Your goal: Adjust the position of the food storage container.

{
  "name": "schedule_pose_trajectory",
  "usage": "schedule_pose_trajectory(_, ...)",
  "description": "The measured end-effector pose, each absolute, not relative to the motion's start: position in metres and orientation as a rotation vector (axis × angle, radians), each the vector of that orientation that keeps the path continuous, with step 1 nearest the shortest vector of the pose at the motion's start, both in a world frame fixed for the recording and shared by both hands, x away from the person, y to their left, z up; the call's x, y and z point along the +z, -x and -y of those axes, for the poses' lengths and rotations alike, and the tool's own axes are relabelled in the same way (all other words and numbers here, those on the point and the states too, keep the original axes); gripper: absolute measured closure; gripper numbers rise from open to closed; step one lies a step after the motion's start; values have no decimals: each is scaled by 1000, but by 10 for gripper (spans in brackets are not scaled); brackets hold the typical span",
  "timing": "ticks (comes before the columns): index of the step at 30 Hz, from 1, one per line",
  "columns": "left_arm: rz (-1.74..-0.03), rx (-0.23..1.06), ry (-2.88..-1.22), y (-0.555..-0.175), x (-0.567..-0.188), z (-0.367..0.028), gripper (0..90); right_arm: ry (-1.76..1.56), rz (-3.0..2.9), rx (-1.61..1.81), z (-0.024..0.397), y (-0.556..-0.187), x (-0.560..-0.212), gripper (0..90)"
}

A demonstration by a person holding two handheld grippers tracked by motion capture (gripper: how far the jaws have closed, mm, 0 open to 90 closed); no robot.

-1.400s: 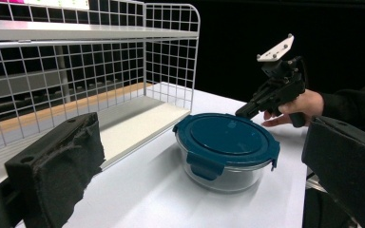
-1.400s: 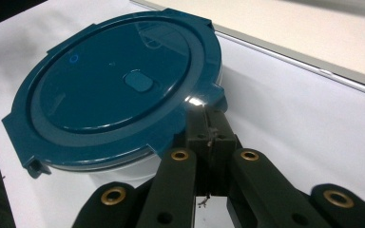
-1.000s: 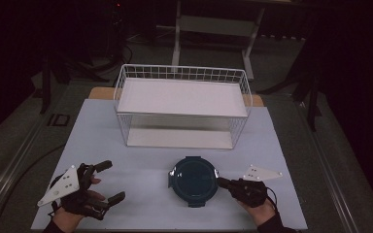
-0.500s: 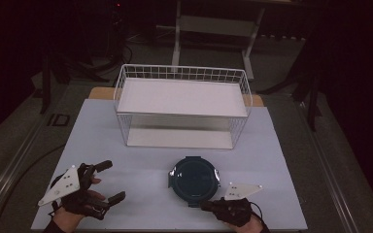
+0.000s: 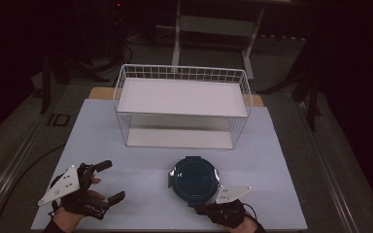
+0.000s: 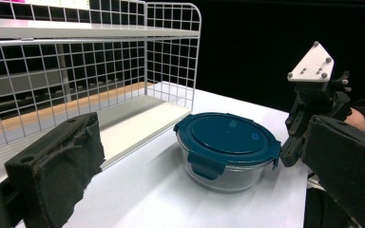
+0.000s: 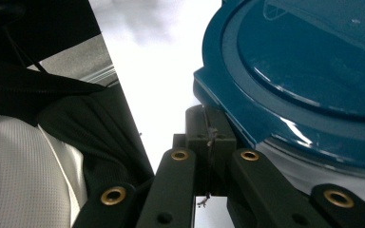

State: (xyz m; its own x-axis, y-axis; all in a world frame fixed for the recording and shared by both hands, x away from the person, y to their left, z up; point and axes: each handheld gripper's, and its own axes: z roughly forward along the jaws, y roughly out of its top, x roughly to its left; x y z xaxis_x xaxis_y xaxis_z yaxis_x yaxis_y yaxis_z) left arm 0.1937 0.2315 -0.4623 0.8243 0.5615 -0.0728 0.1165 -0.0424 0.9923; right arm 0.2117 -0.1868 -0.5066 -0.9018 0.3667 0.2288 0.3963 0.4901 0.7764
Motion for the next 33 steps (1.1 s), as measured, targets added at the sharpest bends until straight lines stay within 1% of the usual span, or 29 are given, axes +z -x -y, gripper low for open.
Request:
schedule_pose_trajectory(28,-549,390,-1597,-193,-463,-231,2,698,2691,-1430,178,-238,-506,900)
schedule_pose_trajectory(33,-550,390,-1600,-194,-463,-232,2,661,2655,-1526,187,-236,-493,900)
